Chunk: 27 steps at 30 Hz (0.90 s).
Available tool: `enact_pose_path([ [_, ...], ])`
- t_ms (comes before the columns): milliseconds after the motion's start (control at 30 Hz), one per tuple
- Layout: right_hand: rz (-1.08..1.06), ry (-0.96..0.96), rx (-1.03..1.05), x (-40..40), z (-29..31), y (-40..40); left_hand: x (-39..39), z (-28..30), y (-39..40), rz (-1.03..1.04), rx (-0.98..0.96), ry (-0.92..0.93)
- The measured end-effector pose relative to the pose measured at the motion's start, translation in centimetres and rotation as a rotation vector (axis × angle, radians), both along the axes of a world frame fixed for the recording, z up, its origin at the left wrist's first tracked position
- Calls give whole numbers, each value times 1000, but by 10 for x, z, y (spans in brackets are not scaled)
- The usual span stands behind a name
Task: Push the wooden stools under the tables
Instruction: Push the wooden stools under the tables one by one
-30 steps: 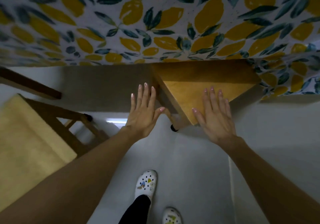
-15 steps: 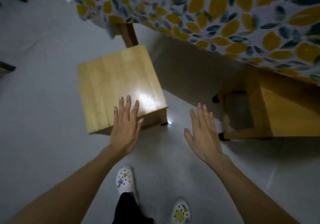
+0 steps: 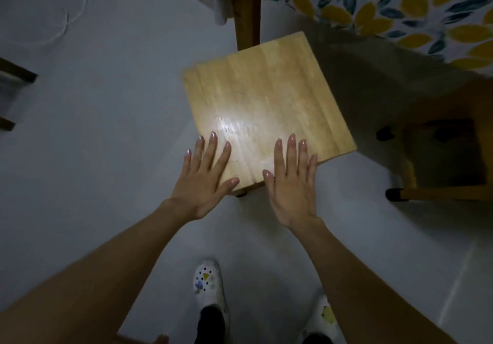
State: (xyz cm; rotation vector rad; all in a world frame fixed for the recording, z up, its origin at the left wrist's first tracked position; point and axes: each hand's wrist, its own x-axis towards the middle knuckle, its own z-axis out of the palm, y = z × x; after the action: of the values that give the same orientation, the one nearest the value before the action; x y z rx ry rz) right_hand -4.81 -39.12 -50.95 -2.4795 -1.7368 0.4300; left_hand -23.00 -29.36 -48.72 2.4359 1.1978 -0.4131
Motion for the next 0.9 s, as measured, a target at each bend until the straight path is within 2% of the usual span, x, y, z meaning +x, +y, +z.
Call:
enact_pose_path([
  [200,-46,-34,-24,3,-6,7,-1,-15,19,-223,180,-33],
  [400,-18,-50,-48,45,-3,32,37,-19,41,-203,195,-67],
  [900,117,-44,-99,211,2,132,189,-26,120,-107,223,-61],
])
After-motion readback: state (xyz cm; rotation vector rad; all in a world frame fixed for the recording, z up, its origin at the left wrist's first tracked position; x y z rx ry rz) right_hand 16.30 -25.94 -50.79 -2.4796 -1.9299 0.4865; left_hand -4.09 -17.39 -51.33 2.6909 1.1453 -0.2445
